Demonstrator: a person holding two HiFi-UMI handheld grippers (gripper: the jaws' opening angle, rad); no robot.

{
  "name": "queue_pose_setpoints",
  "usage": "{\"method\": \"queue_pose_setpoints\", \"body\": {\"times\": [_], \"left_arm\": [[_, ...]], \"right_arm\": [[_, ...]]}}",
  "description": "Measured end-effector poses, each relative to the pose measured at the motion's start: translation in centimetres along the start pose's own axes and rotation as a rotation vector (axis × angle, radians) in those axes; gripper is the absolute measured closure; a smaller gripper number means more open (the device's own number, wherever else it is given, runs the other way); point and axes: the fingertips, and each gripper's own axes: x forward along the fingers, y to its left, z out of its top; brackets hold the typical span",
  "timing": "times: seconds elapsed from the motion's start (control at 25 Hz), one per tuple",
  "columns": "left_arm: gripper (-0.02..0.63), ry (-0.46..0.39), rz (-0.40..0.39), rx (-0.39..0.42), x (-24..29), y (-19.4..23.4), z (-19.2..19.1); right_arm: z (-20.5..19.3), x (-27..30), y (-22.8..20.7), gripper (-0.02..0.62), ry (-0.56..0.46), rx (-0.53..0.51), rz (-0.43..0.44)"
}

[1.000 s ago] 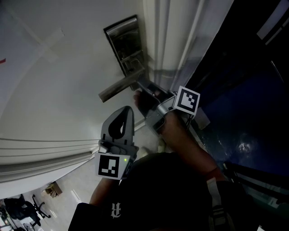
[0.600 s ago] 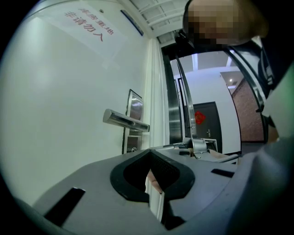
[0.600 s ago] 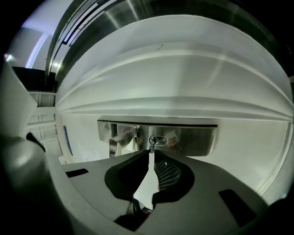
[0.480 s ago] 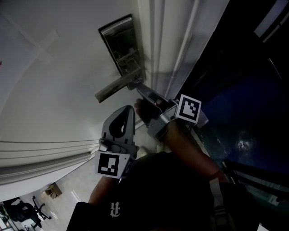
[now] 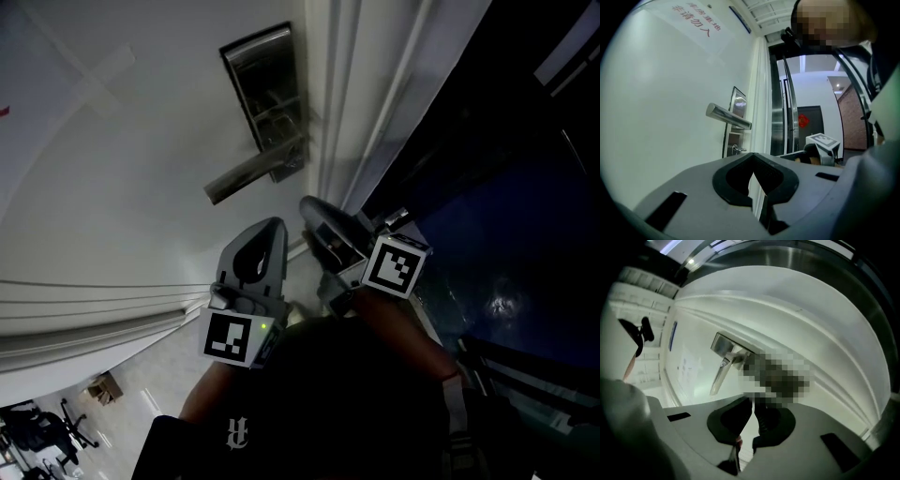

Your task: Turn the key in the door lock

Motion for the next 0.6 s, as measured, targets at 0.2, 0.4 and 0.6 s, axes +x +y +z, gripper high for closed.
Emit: {"method": "queue_pose_setpoints", "body": {"times": [0.2, 0.4, 0.6], "left_arm": [[0.600, 0.015, 0.010, -0.002, -0.1, 0.0, -0.6], [0.600, 0.007, 0.018, -0.001, -0.2, 0.3, -0.5], [0.600, 0.001, 0.023, -0.003, -0.2, 0.4, -0.4]], "right_arm": [[-0.8, -0.5, 0.4, 0.574, 0.048, -0.351, -0.073], [-1.1, -0.4, 1.5, 0.580, 0.075, -0.678, -0.122], [-1.2, -0.6, 1.8, 0.580, 0.081, -0.823, -0.140]]}}
